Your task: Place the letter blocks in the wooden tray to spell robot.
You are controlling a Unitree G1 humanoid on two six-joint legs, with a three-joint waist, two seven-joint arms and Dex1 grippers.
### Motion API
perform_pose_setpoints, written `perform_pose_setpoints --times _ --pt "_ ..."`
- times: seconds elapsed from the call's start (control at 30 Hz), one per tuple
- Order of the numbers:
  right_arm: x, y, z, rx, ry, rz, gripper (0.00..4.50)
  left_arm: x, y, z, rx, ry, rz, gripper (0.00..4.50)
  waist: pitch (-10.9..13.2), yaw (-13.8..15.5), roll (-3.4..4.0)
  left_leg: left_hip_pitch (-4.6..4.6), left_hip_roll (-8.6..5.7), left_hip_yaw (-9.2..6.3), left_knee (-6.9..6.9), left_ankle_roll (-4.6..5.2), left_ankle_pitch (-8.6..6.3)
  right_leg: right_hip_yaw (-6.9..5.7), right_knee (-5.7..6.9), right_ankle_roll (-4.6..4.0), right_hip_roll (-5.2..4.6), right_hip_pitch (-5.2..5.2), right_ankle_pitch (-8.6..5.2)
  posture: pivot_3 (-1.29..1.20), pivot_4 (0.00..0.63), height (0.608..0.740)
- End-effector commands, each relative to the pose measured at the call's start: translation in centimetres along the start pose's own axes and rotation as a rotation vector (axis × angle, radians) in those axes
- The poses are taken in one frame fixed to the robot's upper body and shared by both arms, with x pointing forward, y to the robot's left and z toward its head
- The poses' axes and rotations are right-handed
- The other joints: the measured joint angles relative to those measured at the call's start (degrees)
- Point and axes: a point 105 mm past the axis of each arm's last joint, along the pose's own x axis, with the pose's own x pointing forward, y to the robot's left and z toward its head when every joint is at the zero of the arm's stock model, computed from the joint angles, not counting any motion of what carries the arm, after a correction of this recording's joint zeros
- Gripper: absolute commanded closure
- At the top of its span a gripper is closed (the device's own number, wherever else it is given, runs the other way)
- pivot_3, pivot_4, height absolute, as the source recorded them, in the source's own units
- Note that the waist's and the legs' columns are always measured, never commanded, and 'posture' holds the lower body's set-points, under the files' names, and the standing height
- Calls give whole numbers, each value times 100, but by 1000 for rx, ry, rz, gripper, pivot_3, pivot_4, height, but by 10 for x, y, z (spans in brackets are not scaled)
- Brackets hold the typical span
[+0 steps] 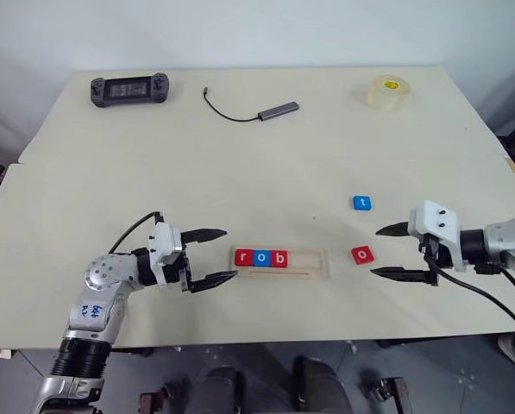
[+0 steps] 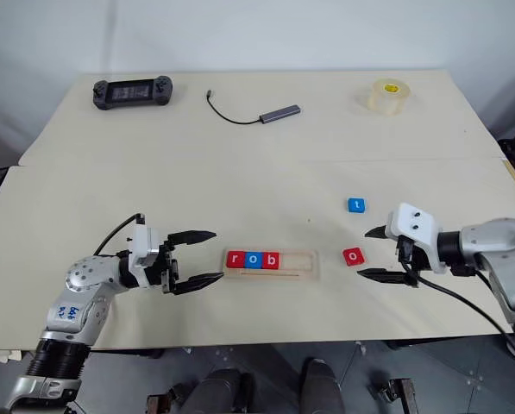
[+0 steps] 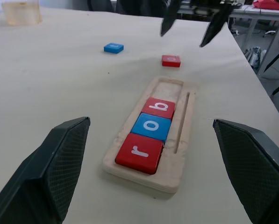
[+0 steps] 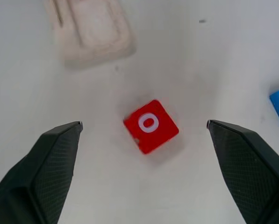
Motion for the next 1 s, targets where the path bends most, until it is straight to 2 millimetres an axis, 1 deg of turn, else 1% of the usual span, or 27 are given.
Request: perform_pose_setpoints --times 0.03,0.17,0.23,0.27,0.33,0.37,0.43,0.5,0.53,0.63,0.7,0.8,0.87,0.93,1.0 --pt "8 -6 -9 -40 12 50 32 -2 -5 9 37 -13 -24 0 0 18 0 -3 -1 -7 2 0 0 -4 -1 -1 -1 0 0 0 150 740" --pt "17 -10 -15 -60 24 95 32 -3 -7 10 38 -9 -31 0 0 25 1 -8 -2 -14 8 -2 -1 -10 -4 -1 -2 3 0 0 150 740" --pt "22 -13 -16 -64 17 97 414 -3 -8 10 39 -8 -34 0 0 12 1 -8 -2 -16 9 -2 -1 -12 -5 -1 -3 4 0 0 150 740" --pt "24 -14 -16 -65 15 98 641 -3 -8 10 40 -8 -35 0 0 7 1 -8 -2 -15 10 -3 -1 -11 -4 -1 -3 4 0 0 150 740" --pt "26 -13 -17 -63 15 113 1259 -3 -9 11 41 -8 -39 0 0 9 1 -8 -1 -16 11 -4 -1 -12 -3 -1 -2 4 0 0 150 740" --pt "28 -12 -18 -66 14 119 1667 -3 -9 11 42 -8 -40 0 0 9 2 -8 -1 -16 11 -4 -1 -13 -2 -1 -2 4 0 0 150 740" --pt "28 -11 -18 -71 12 125 2347 -3 -9 12 45 -9 -41 0 0 9 2 -8 -1 -16 12 -5 -2 -13 -2 -1 -2 5 0 0 150 740" --pt "28 -11 -13 -84 -6 124 3044 -4 -8 12 47 -8 -41 0 0 9 2 -8 -1 -16 12 -5 -2 -13 -3 -1 -2 6 0 0 150 740" --pt "27 -10 -8 -90 -28 131 3052 -4 -8 12 48 -7 -41 0 0 10 2 -7 -1 -17 12 -5 -2 -14 -2 -1 -2 6 0 0 150 740" --pt "25 -1 18 -107 -116 196 3052 -6 -7 12 54 -4 -36 0 1 9 3 -7 -1 -17 12 -6 -2 -13 -2 -1 -2 5 0 0 150 740" --pt "27 5 29 -118 -137 220 3052 -6 -6 12 57 -3 -31 0 1 10 4 -8 0 -18 12 -6 -2 -13 -2 -1 -2 5 0 0 150 740" --pt "38 16 53 -111 -175 246 3052 -6 -5 12 61 -4 -18 0 1 15 4 -8 1 -20 13 -7 -3 -14 -2 -1 -2 5 0 0 150 740" --pt "49 22 68 -94 -205 243 3052 -6 -5 12 61 -4 -12 0 1 17 4 -8 1 -23 13 -9 -4 -16 -2 -2 -2 5 0 0 150 740" --pt "62 23 76 -83 -209 217 3052 -6 -6 12 60 -5 -7 0 1 15 4 -8 1 -23 14 -9 -4 -15 -1 -2 -3 5 0 0 150 740" --pt "73 25 76 -73 -194 206 3052 -5 -7 11 57 -7 -1 0 1 13 4 -8 0 -23 14 -9 -4 -15 0 -2 -3 4 -1 0 150 740"
